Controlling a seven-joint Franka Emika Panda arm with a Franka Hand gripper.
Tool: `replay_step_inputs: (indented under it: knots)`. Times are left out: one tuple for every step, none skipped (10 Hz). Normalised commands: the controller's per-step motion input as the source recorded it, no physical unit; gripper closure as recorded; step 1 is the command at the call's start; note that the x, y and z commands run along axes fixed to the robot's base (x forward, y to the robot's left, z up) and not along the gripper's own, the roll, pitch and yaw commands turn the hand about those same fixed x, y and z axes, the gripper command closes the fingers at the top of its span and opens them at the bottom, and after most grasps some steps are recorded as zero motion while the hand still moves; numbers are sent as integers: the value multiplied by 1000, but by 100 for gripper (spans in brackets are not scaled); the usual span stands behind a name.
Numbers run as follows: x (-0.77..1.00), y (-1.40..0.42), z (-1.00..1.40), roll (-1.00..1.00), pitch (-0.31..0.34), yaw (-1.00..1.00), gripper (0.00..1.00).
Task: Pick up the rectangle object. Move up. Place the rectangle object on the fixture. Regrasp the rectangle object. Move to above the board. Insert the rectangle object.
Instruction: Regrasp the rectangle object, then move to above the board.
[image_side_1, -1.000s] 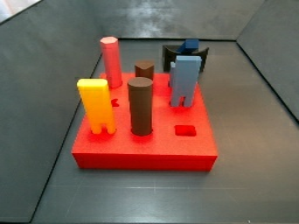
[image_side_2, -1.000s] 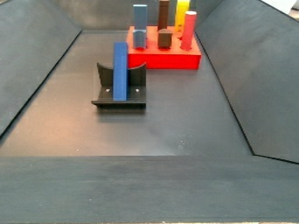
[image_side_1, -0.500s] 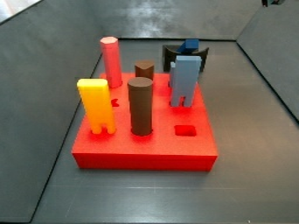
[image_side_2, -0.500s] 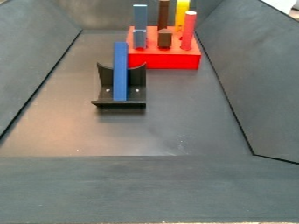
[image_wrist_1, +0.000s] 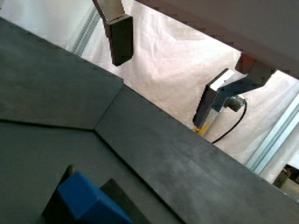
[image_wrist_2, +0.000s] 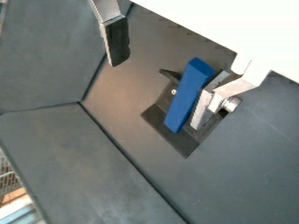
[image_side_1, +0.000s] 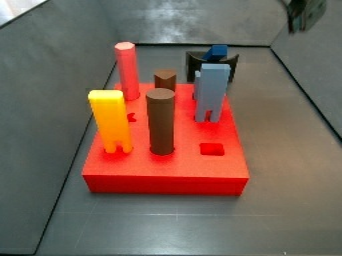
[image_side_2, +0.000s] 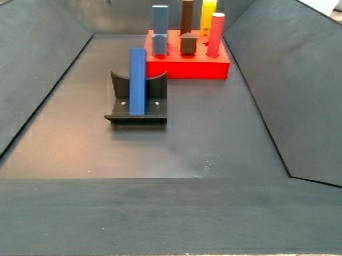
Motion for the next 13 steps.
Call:
replay_step_inputs:
  knots:
    - [67,34,-1000,64,-58,141,0]
    - [79,29,-1000,65,-80,105,0]
    - [86,27,-1000,66,-87,86,0]
    - [97,22,-1000,69,-86,51,0]
    - [108,17,-1000,69,-82,30,0]
    - [123,11,-1000,71,-66,6,0]
    - [119,8,-907,70,-54,-1,0]
    - [104,0,-694,67,-28,-9,0]
    - [91,-2,-538,67,-17,-9,0]
    - [80,-5,-386,69,-8,-4,0]
    - [80,-6,-237,66,1,6,0]
    - [0,0,0,0,0,0,100]
    - [-275,-140,1000,59,-133,120,100]
